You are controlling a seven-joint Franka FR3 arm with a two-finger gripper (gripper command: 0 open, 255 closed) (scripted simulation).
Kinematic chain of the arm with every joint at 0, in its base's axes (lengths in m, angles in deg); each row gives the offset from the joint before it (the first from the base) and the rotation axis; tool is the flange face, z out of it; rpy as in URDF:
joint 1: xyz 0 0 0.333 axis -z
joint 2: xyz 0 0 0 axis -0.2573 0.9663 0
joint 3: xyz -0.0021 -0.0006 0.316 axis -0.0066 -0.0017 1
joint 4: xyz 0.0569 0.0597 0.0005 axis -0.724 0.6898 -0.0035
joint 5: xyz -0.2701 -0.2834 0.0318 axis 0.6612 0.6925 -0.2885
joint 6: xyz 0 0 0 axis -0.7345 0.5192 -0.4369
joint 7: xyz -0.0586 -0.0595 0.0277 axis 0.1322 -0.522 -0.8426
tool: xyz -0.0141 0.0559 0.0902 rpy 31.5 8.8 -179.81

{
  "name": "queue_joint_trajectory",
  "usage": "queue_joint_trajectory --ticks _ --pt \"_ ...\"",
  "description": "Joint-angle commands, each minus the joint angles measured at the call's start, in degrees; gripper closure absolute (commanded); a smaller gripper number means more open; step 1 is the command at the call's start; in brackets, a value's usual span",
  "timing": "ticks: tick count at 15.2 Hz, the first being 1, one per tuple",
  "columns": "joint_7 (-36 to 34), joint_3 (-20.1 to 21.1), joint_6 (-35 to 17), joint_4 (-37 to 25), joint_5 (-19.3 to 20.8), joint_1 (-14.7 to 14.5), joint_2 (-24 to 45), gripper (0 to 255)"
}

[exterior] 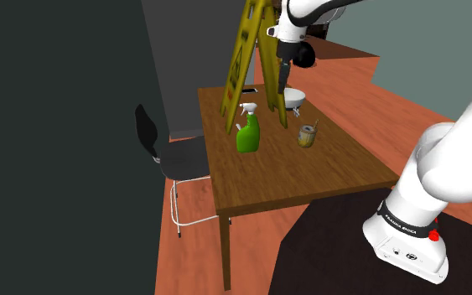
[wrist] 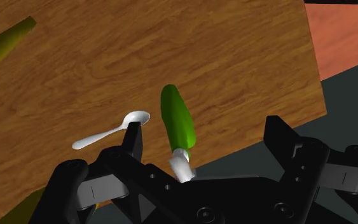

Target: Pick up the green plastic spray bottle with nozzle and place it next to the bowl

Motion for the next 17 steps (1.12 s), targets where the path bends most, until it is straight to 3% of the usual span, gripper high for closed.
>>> queue_joint_trajectory --ticks 1,8,17 --pt "3.6 -0.6 -1.7 -2.0 -1.7 -0.7 4.0 0" --pt "15.2 -0.8 -4.1 -12.5 -8.2 -1.8 18.8 0" --pt "15.6 -0.5 -9.6 -8.8 -8.9 -1.9 20.6 0"
